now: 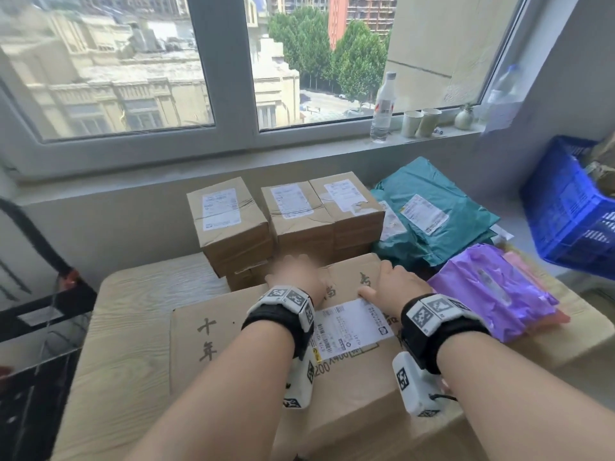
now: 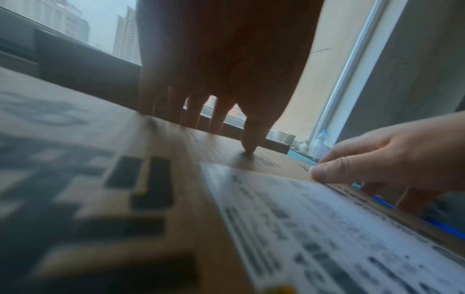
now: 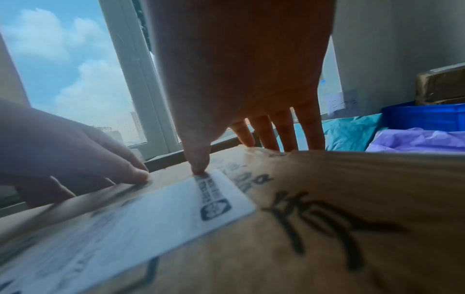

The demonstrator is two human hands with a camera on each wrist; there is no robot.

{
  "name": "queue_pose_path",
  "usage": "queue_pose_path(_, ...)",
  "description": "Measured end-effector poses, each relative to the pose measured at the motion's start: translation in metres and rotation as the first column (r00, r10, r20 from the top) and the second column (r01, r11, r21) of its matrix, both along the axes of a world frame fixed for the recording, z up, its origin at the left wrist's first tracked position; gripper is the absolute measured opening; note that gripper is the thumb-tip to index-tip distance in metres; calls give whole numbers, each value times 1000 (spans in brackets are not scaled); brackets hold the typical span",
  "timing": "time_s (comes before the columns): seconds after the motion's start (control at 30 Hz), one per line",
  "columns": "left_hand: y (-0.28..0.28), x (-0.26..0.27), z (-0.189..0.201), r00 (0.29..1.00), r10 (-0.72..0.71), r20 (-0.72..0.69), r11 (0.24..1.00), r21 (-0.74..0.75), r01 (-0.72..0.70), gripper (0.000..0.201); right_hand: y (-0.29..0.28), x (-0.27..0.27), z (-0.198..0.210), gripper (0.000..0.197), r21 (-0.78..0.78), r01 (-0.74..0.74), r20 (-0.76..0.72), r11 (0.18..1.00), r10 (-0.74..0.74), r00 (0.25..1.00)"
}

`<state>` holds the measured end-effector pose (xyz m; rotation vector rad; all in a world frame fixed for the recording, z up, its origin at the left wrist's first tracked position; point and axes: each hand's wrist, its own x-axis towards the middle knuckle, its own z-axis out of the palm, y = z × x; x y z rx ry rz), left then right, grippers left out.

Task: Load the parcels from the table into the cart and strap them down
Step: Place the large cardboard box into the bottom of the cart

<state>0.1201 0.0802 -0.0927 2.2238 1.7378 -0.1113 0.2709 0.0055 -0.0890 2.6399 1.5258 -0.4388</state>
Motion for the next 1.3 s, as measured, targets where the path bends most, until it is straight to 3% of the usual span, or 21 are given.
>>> queue_pose_path(0.37,-32,-45,4,963,260,-71,965,28,-259,68,4,-8,-14,76,-48,53,-48,997,-55,997)
queue_pose_path(0.6,-42,-94,2,865,501,-9,865,21,-501,82,1,-13,-15,74,-24,41,-33,999,-42,999)
queue_pose_path(0.83,-45,-122,-6,717,691,95,723,-105,-683,132,4,-20,-13,72,-7,39,-14,999,-39,999)
queue_pose_path(1.07,-46,-125,-6,702,708,83,707,-102,-700,130,4,-18,-13,64,-3,30,-36,1000,-30,999)
queue_pose_path(1.3,-54,-123,4,701,703,115,709,-34,-705,125,0,-15,-6,71,23,38,-82,999,-36,996)
